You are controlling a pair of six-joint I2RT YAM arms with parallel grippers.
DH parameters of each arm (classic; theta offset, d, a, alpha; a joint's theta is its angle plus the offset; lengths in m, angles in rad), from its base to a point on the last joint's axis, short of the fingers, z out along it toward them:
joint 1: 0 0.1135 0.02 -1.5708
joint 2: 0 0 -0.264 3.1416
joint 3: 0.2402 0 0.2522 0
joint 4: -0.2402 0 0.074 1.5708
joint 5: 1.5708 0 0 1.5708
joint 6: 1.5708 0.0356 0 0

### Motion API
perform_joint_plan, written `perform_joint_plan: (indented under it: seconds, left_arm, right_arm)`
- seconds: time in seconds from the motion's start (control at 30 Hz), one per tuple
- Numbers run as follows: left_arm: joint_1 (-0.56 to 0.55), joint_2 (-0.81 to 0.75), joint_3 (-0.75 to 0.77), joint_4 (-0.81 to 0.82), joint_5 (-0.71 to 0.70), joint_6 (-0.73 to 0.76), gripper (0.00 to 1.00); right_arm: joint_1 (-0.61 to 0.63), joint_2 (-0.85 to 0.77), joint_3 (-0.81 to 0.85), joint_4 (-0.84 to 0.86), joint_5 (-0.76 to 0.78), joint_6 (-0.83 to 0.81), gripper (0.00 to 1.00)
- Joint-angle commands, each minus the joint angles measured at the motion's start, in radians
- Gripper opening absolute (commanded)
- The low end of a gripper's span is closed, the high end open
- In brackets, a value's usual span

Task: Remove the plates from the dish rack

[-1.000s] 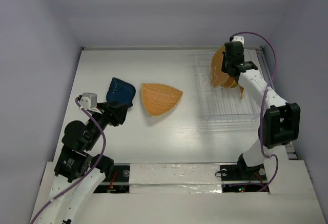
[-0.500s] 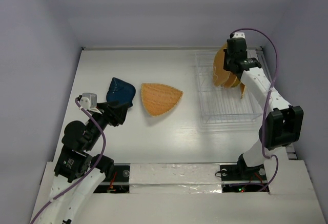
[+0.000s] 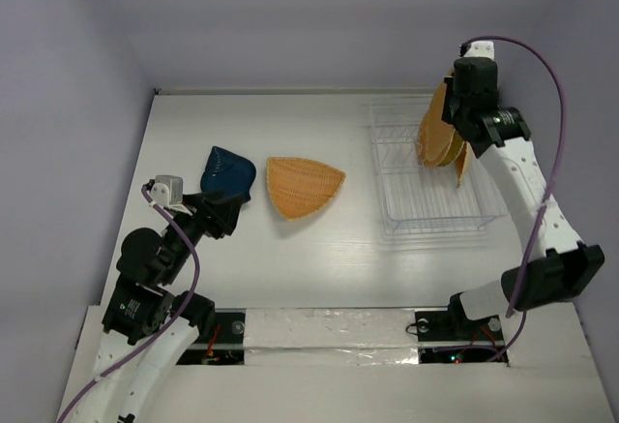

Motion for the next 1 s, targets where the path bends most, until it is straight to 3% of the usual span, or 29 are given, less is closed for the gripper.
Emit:
perform_joint_plan:
  seconds: [0.0, 0.33, 0.53, 0.83, 0.97]
  left_arm:
    - [-0.005, -0.002, -0.008, 0.049, 0.008, 0.002, 0.51]
    - [0.005, 0.004, -0.008, 0.048, 0.002, -0.001, 0.51]
    - [0.005, 0.005, -0.008, 0.048, 0.001, -0.001, 0.51]
    - [0.005, 0.01, -0.01, 0.049, 0.01, -0.002, 0.51]
    - [0.005, 0.008, -0.01, 0.051, 0.01, -0.001, 0.51]
  right_arm:
    - [0.053, -0.134, 0.062, 0.073, -0.016, 0.025, 0.0]
    - [0.185, -0.239, -0.128, 0.367, -0.404, 0.235, 0.0]
    - [0.206, -0.228, -0.354, 0.74, -0.642, 0.499, 0.0]
    - [0.264, -0.072, -0.631, 1.263, -0.72, 0.889, 0.0]
    - [0.313, 0.01, -0.648, 1.308, -0.67, 0.964, 0.0]
